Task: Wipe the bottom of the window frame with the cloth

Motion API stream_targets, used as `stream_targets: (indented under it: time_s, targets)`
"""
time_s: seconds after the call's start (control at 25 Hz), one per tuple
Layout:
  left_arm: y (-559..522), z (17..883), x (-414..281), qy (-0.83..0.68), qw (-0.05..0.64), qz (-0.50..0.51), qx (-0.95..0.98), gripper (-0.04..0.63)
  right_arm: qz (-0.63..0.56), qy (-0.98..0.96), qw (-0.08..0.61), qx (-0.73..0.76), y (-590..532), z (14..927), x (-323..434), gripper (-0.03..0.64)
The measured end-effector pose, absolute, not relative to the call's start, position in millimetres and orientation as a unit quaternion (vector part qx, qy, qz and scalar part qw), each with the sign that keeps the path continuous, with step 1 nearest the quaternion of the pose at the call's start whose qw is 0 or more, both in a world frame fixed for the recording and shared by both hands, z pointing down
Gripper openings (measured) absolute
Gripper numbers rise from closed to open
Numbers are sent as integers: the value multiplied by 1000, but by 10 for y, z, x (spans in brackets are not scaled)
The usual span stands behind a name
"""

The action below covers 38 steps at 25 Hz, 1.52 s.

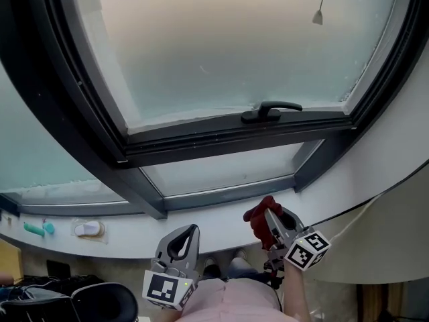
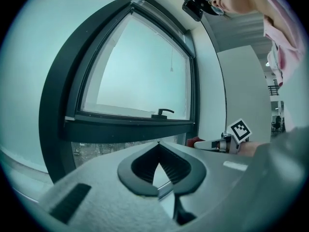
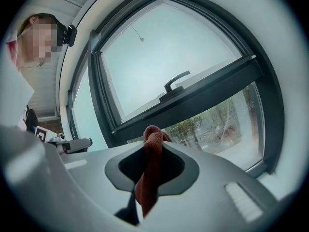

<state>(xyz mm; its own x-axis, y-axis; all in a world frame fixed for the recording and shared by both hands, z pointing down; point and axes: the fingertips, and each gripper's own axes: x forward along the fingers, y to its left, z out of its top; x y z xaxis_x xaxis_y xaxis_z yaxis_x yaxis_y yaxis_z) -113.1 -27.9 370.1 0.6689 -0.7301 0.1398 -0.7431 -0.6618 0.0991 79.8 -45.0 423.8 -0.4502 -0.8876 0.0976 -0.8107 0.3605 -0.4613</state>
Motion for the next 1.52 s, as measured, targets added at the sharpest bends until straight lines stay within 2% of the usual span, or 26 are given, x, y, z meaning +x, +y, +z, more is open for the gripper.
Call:
stream_targets:
  time_s: [0.28, 0.44, 0.68, 0.88, 1.12, 1.52]
  targets:
    - [-471, 3636, -539, -394, 74, 40, 915, 0, -216, 820, 68, -525, -518, 4141, 1314, 51]
    - [-524, 3506, -152, -390, 66, 27, 918, 0, -152, 828, 37, -539, -716, 3809, 1700, 51]
    - [-502, 3511, 6, -433, 64, 20, 899, 0, -4, 825, -50, -563, -1340, 3169, 2019, 51]
    - [-454, 3562, 30, -471, 64, 10, 880, 0, 102, 803, -145, -569, -1867, 2860, 1975, 51]
    - [-439, 3571, 4, -488, 66, 6, 870, 0, 112, 782, -240, -564, -2304, 2965, 1891, 51]
    - [-739, 3526, -232, -499, 65, 3, 864, 0, 65, 773, -266, -572, -2622, 3130, 1849, 52]
